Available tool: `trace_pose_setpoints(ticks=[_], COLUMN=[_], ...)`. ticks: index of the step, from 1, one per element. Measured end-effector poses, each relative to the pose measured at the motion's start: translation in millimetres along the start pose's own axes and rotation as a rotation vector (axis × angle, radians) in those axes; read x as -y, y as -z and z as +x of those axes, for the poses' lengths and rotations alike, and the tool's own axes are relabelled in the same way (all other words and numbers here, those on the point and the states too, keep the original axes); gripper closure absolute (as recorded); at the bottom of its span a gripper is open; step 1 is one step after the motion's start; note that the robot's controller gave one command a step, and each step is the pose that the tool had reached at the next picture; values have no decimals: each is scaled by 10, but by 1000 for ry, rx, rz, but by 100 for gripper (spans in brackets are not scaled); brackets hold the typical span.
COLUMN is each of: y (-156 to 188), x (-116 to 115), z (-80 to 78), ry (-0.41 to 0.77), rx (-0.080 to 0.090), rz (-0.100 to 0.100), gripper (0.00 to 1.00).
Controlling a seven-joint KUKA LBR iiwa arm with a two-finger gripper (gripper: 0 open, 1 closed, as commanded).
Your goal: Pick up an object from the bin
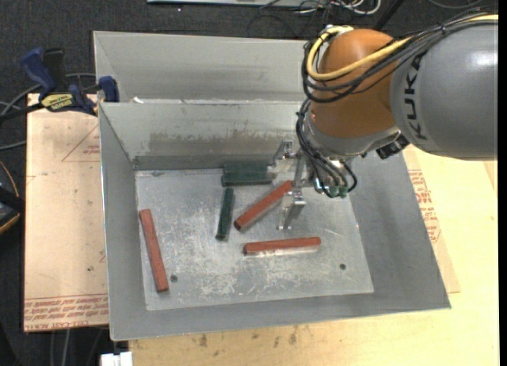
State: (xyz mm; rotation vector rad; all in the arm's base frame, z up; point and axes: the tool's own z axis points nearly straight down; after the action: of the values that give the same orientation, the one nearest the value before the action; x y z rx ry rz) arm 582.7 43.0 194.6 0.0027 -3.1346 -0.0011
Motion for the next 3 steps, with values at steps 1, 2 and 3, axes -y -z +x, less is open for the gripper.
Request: trace_pose_setpoints(ticks=[1,2,3], y=[43,-339,-1121], x=[2,8,-9], z=[-17,-178,-455], ry=[-1,130,262], rx=[8,11,14], rz=[0,0,1], gripper=[0,0,0])
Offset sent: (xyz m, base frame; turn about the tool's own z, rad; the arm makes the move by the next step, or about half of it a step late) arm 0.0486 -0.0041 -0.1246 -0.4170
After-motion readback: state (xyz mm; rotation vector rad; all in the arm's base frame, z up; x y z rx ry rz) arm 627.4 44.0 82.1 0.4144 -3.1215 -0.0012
